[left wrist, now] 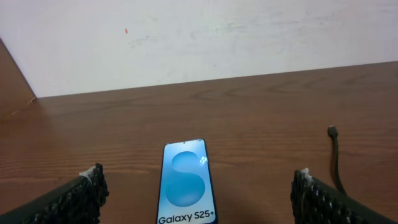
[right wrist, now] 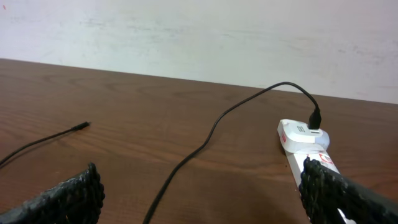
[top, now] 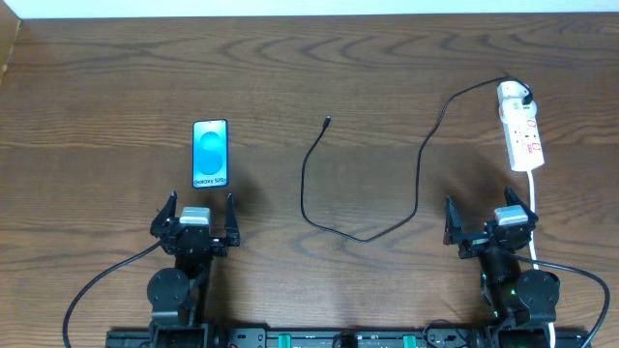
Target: Plug charger to phone and switch on socket
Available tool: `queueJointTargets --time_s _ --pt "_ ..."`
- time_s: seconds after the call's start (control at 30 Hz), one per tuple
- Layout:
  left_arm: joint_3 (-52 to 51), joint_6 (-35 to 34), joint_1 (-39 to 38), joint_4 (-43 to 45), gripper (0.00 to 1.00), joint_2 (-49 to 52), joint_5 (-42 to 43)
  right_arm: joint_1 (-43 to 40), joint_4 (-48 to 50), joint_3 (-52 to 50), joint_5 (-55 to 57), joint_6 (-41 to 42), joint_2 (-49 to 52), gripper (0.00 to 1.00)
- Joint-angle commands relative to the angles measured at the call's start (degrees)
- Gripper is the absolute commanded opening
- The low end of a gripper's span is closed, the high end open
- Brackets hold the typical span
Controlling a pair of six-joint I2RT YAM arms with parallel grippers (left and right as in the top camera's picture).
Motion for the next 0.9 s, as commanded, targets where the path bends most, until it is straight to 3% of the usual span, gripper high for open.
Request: queueJointTargets --time_s 0.0,0.5,0.87 --pt "-0.5 0.1 0.2 -2.4 0.95 -0.3 0.3 -0.2 -0.2 -0.1 0.3 0.8 0.0 0.99" --pt "0.9 -0.2 0.2 -2.3 0.96 0.5 0.4 -0.2 -0.3 -0.1 0.3 0.8 0.0 0.99" --pt "7.9 -0.2 0.2 -2.3 0.95 11.8 0.4 -0.2 -0.2 -0.1 0.3 0.8 0.0 0.99"
